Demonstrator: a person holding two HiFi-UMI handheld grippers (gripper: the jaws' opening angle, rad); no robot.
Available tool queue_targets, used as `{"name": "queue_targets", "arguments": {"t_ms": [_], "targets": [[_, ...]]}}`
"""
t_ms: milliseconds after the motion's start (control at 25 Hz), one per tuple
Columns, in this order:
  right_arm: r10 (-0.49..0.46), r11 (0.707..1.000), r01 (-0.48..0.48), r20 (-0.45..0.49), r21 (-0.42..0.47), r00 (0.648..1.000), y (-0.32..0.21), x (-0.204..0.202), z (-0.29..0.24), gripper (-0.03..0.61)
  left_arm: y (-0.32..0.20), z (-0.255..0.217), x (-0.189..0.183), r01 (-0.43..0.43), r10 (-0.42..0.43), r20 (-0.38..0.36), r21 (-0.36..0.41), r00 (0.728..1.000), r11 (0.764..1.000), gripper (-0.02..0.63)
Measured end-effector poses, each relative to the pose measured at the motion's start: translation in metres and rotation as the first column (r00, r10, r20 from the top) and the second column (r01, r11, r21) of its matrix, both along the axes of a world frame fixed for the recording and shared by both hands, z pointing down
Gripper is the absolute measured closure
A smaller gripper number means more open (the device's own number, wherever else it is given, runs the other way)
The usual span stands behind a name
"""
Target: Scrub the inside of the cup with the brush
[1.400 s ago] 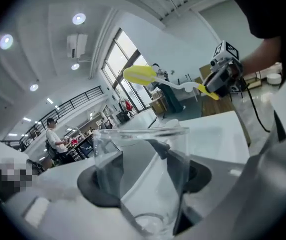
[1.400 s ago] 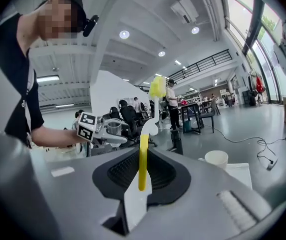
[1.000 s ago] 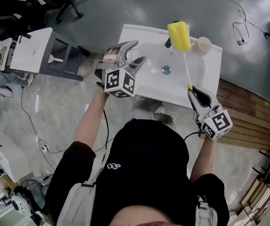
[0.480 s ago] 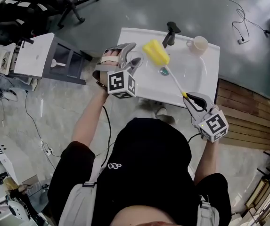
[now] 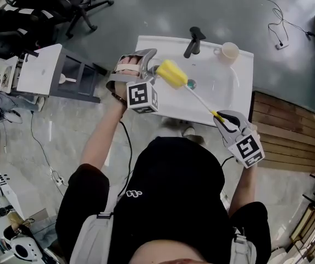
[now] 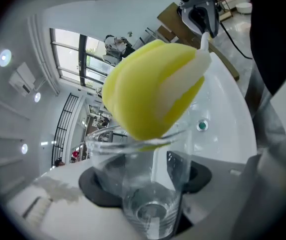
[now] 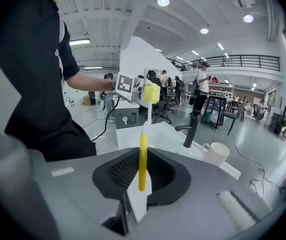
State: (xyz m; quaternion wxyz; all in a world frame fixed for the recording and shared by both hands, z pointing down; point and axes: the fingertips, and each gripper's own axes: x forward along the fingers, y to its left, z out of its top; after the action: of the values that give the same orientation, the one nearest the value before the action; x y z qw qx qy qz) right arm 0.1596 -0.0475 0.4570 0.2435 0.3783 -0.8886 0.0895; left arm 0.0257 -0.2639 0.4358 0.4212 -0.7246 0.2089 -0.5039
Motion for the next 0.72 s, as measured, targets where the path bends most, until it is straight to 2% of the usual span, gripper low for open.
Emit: {"name": "queue_targets", "arguments": {"t_ms": [160,320,720], "targets": [[-0.015,1.000,0.015,-0.075,-0.007,0.997,0.000,0.002,0.001,0.531,-0.002,0.005,0.000,-0.033,0.027,0.100,0.067,0.995,0.997,0.328],[-0.027,1.000,0.026,-0.145,-0.013,0.989,-0.001,0.006,0.001,0.531,0.002,0.012,0.001,-0.047,0.033,0.189,0.073,0.981,0.996,0.328],[-0.068,0.998,0.059,-0.329,-0.039,0.942,-0.006,0.013,0.001,0.529,0.007,0.030,0.000,-0.059,0.044,0.269,0.051,0.962,0.997,0.328]]}}
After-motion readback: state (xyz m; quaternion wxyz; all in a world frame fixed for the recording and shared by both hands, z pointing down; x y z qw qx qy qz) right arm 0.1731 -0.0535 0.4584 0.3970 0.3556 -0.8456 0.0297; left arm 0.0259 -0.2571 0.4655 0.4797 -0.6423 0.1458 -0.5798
